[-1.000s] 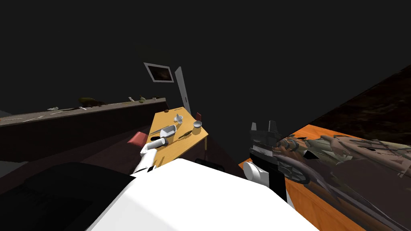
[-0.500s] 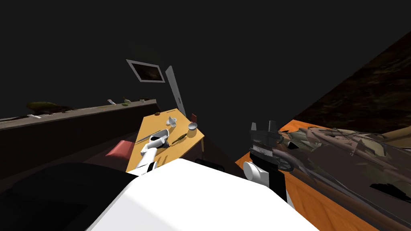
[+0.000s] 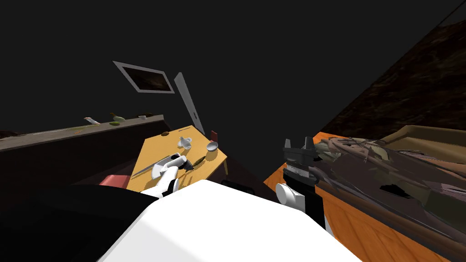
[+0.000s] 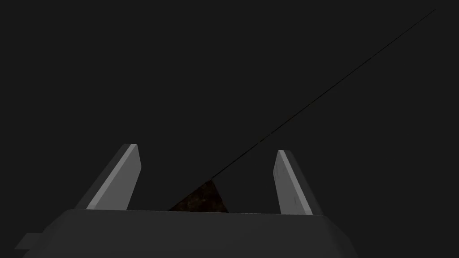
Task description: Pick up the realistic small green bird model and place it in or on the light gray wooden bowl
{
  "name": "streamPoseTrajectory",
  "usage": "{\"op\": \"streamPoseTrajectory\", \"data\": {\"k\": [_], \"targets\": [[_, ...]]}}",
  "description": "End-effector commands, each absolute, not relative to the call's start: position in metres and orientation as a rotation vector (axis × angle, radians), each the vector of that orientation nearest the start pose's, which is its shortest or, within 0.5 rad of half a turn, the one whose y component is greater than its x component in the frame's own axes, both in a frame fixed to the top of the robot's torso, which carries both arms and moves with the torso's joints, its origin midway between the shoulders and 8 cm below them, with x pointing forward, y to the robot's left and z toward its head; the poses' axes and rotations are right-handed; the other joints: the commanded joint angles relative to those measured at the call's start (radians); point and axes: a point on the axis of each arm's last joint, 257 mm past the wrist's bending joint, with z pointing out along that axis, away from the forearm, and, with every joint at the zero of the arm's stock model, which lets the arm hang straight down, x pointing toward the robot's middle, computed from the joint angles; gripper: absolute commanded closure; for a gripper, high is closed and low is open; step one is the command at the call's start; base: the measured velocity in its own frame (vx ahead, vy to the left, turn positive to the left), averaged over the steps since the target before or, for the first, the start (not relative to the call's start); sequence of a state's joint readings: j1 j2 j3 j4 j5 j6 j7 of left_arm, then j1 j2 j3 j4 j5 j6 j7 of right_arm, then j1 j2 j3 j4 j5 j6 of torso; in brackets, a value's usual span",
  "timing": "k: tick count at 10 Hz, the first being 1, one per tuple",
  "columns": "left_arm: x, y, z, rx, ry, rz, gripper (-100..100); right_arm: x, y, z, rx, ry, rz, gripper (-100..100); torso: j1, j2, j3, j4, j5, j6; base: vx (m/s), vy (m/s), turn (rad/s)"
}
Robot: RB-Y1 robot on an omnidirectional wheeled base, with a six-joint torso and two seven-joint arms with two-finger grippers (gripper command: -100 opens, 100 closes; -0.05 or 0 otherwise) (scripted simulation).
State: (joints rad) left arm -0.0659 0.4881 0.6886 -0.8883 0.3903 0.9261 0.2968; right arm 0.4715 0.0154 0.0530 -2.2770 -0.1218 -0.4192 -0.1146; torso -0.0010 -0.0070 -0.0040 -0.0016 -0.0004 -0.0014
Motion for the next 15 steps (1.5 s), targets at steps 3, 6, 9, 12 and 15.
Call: {"op": "streamPoseTrajectory", "data": {"k": [3,6,9,12,15], "targets": [[0.247,0.595,-0.505,-2.893,0.522,-0.271,-100,0.361,-0.274,0.016,0.842,0.530,1.537,0,0.000,0.001,0.001,0.000,0.000,0.000,0.078,0.007,-0.176],[0.245,0.594,-0.506,-2.900,0.521,-0.269,0,0.361,-0.274,0.016,0.842,0.530,1.537,0,-0.001,0.004,0.002,0.001,0.000,-0.001,0.033,0.000,-0.043],[0.193,0.622,-0.516,-2.918,0.392,-0.263,-100,0.361,-0.274,0.016,0.842,0.530,1.538,0,-0.001,0.008,0.004,0.002,0.000,0.000,-0.015,-0.009,-0.312],[0.159,0.640,-0.520,-2.919,0.302,-0.261,-100,0.361,-0.274,0.016,0.842,0.530,1.538,0,-0.001,0.008,0.005,0.002,0.000,-0.001,-0.014,-0.010,-0.221],[0.152,0.635,-0.525,-2.937,0.291,-0.247,-100,0.361,-0.274,0.016,0.842,0.530,1.537,0,-0.001,0.008,0.004,0.001,0.000,-0.002,-0.005,-0.003,-0.016]]}}
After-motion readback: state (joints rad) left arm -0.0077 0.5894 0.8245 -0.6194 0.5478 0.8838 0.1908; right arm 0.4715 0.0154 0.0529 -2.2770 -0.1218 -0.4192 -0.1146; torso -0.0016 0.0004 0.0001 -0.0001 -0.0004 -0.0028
